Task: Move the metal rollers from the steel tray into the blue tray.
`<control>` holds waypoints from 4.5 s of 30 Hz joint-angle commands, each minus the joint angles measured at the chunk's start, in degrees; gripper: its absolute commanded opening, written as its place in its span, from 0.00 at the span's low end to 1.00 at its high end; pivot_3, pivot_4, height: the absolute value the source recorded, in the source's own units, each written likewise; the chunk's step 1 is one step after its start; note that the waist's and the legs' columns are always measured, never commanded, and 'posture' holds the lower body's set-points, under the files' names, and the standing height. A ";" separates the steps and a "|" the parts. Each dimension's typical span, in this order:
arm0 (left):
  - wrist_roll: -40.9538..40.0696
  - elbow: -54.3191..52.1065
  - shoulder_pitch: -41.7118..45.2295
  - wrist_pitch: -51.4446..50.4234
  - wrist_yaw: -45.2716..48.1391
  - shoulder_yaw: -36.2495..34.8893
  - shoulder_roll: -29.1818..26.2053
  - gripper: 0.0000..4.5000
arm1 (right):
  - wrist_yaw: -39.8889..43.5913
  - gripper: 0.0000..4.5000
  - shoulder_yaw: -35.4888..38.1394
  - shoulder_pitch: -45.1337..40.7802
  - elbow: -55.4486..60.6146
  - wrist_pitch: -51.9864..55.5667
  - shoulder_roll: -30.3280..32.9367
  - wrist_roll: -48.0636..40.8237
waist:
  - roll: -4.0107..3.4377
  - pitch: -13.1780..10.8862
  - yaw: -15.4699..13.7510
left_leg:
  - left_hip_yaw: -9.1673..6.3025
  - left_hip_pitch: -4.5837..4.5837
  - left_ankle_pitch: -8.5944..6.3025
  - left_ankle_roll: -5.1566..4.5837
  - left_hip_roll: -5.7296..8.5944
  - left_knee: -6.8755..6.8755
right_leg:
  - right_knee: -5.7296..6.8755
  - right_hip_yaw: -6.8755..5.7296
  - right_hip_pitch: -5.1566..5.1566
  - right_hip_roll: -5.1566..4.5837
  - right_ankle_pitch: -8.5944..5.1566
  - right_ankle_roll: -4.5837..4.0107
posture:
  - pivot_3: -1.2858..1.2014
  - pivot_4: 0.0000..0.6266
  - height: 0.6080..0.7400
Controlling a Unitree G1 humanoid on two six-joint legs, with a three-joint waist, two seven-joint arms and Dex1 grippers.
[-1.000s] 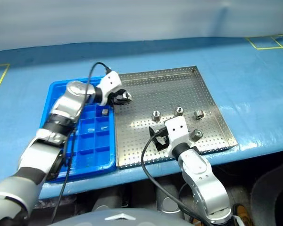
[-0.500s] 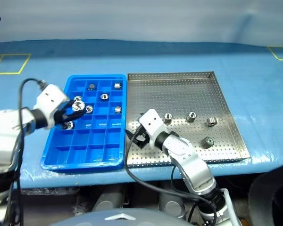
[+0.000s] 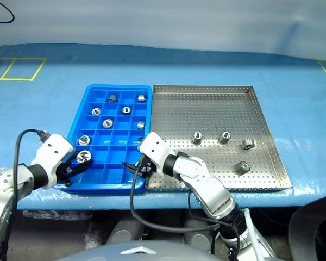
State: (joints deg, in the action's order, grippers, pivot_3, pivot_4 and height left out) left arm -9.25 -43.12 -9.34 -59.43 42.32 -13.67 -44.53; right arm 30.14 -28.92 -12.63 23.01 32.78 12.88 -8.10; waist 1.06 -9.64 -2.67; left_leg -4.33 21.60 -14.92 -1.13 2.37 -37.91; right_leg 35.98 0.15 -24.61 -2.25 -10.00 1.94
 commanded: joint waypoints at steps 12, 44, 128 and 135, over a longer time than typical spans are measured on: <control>-1.93 7.29 9.05 2.84 -2.35 8.21 -1.34 0.61 | -3.13 1.00 1.76 2.34 4.50 0.15 -0.73 0.39 | -0.02 -0.01 0.78 | -0.09 0.01 -0.04 0.16 -0.01 0.17 | -0.01 -0.13 -0.07 -0.01 -0.03 -0.06 | 0.56 0.24 1.00; 7.43 74.72 62.99 39.68 8.95 38.18 31.95 0.89 | -17.90 1.00 16.19 26.54 25.96 8.98 3.27 1.17 | -0.06 0.02 7.53 | 0.47 0.07 -0.30 -0.34 0.01 -0.18 | -0.07 0.17 -0.03 -0.04 0.11 0.46 | 0.42 0.24 1.00; 0.43 -4.12 -4.73 2.01 -8.74 -1.72 3.63 0.61 | 1.82 1.00 -0.32 0.26 0.42 -1.88 -1.41 0.12 | -0.09 -0.04 -5.35 | -0.37 0.00 -0.06 0.34 -0.03 0.35 | -0.01 -0.30 -0.04 0.11 -0.32 -0.26 | 0.62 0.24 1.00; -4.27 -2.98 1.14 3.38 -6.14 -0.92 3.83 0.91 | -2.64 1.00 3.81 4.71 6.90 1.42 0.22 0.32 | -0.08 -0.04 -3.69 | -0.35 0.00 -0.08 0.39 -0.04 0.37 | -0.02 -0.31 -0.06 0.08 -0.35 -0.32 | 0.59 0.24 1.00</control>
State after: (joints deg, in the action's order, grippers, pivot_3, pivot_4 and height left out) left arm -11.83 -45.78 -10.38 -58.01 35.65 -14.06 -40.88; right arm 29.31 -27.23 -8.47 25.83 33.31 13.27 -7.54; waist 0.97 -9.68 -6.36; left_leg -4.70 21.61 -14.99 -0.74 2.32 -37.53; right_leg 35.96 -0.18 -24.66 -2.17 -10.35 1.61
